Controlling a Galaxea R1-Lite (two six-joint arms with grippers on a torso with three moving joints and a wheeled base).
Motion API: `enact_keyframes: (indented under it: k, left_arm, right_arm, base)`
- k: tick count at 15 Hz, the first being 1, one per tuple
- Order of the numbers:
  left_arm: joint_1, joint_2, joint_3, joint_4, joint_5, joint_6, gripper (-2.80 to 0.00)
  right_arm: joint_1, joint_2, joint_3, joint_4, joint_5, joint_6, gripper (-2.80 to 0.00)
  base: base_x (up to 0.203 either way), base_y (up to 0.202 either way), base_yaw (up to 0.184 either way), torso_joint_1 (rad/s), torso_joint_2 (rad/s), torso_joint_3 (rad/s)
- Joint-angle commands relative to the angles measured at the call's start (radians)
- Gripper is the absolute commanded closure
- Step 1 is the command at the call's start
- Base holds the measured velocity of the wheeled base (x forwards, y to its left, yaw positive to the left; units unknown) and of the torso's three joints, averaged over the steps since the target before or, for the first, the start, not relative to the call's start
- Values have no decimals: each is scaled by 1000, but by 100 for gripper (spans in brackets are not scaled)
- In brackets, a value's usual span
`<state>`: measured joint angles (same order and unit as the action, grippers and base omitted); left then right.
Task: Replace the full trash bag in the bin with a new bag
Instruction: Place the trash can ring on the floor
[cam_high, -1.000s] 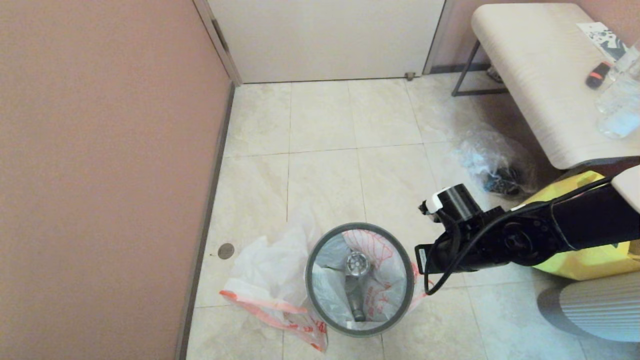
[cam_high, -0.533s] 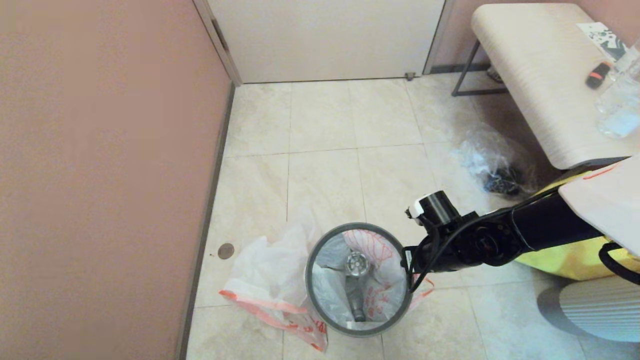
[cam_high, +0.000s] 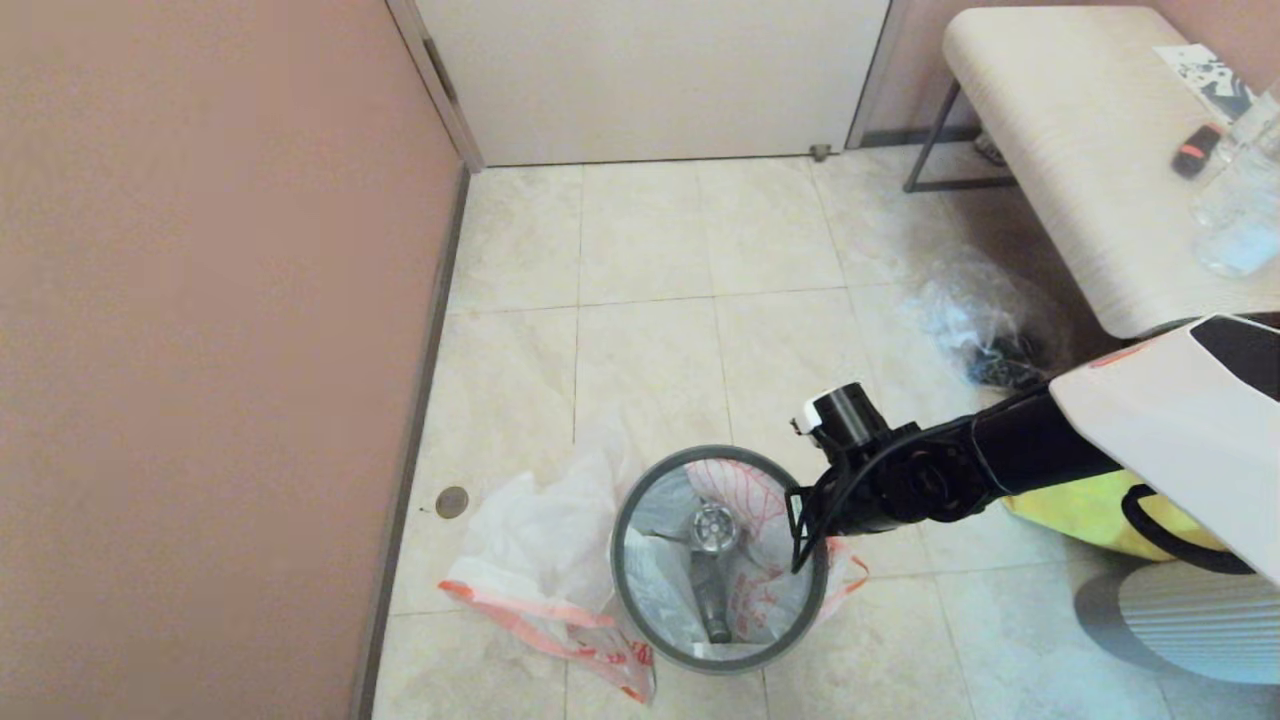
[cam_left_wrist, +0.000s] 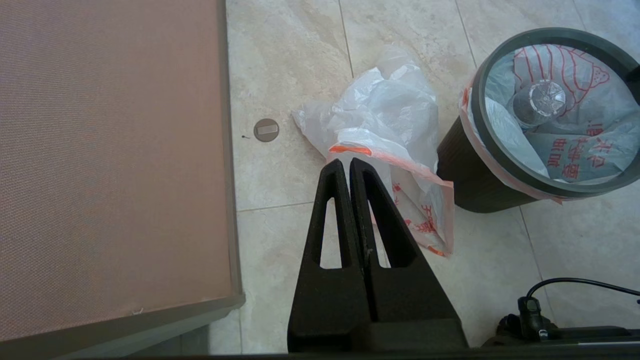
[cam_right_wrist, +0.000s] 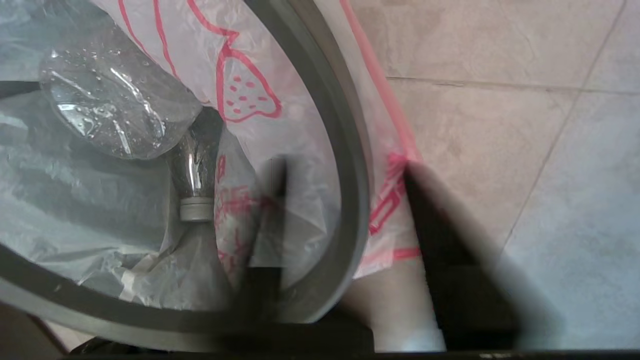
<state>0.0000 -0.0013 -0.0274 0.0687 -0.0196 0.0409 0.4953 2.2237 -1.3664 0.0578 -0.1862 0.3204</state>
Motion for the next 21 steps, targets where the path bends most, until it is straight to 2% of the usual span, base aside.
enact_keyframes:
  k: [1, 4, 8, 12, 14, 17, 21]
  left_arm:
    - [0, 1, 0, 0, 0, 1, 0]
    - [0, 0, 0, 0, 0, 1, 0]
    - [0, 1, 0, 0, 0, 1, 0]
    - [0, 0, 0, 0, 0, 1, 0]
    - [0, 1, 0, 0, 0, 1, 0]
    - [0, 0, 0, 0, 0, 1, 0]
    - [0, 1, 0, 0, 0, 1, 0]
  right_arm:
    - [0, 30, -16, 1, -3, 0, 0]
    - [0, 43, -36, 2, -24, 0, 0]
    - [19, -36, -27, 33, -46, 3, 0]
    - [85, -140, 9, 97, -53, 11, 0]
    - [115, -184, 27, 112, -53, 55, 0]
    - [170, -317, 56, 218, -47, 107, 0]
    - [222, -545, 94, 399, -22, 124, 0]
  base:
    - [0, 0, 0, 0, 0, 0]
    - [0, 0, 0, 0, 0, 0]
    - [0, 0, 0, 0, 0, 0]
    - [0, 0, 0, 0, 0, 0]
    - [0, 0, 0, 0, 0, 0]
    - [0, 0, 0, 0, 0, 0]
    - [0, 0, 0, 0, 0, 0]
